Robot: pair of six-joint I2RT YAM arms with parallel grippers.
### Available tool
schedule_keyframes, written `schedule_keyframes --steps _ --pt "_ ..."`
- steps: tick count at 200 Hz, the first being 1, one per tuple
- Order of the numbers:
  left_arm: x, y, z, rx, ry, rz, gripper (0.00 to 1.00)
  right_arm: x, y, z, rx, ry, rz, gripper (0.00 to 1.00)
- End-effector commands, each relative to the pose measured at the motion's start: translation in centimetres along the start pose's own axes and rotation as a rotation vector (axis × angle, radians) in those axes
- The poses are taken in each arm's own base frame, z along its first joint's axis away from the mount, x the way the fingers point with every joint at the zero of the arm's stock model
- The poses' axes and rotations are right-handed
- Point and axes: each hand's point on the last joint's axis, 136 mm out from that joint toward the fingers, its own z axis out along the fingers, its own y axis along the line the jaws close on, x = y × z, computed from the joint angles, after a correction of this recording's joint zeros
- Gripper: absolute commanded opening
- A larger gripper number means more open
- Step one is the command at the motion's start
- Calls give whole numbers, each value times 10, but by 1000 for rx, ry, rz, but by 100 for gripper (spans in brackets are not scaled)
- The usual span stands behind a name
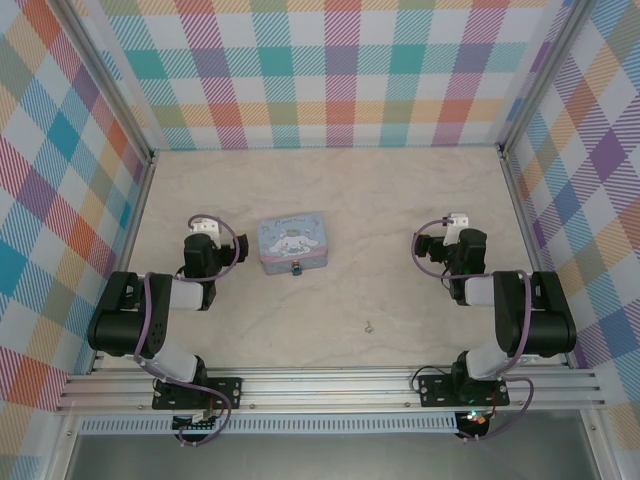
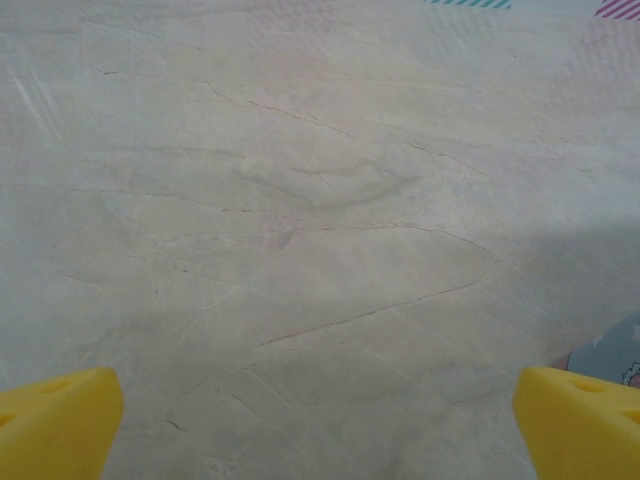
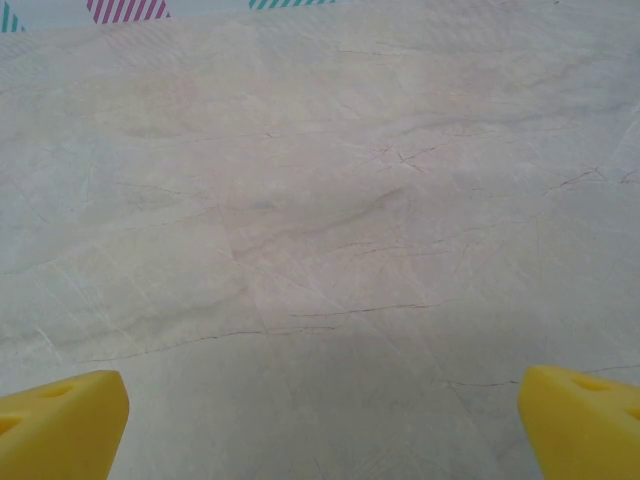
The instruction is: Unlock a padlock with a key
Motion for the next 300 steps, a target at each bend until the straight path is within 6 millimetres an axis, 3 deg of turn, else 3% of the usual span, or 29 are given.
schedule_keyframes --steps 1,53,74,108,131,173,209,240,268,300 --pt "-9 -1 3 9 -19 11 100 -19 2 1 -14 -60 -3 100" --pt "-14 6 -1 -33 -38 -10 100 -20 0 0 -1 -68 5 100" --pt "-34 2 -18 -20 -37 -14 100 -38 -12 -12 78 -59 46 100" --pt "-71 11 -54 -81 -42 -153 100 -71 5 -41 14 -35 101 100" --pt "-77 11 -70 -101 66 -279 100 -78 21 -57 -54 42 205 100" --pt "-64 -8 -69 -45 290 -409 100 -70 76 -73 -284 162 452 100" --pt "-50 -26 -51 31 391 -493 100 -49 150 -67 -432 288 399 100" --pt "-38 -43 -37 119 440 -540 100 -35 196 -48 -508 355 358 100" --pt "-29 -64 -25 237 475 -597 100 -29 230 -32 -567 388 345 100" --pt "-22 -88 -16 339 517 -619 96 -21 252 -22 -605 420 344 100"
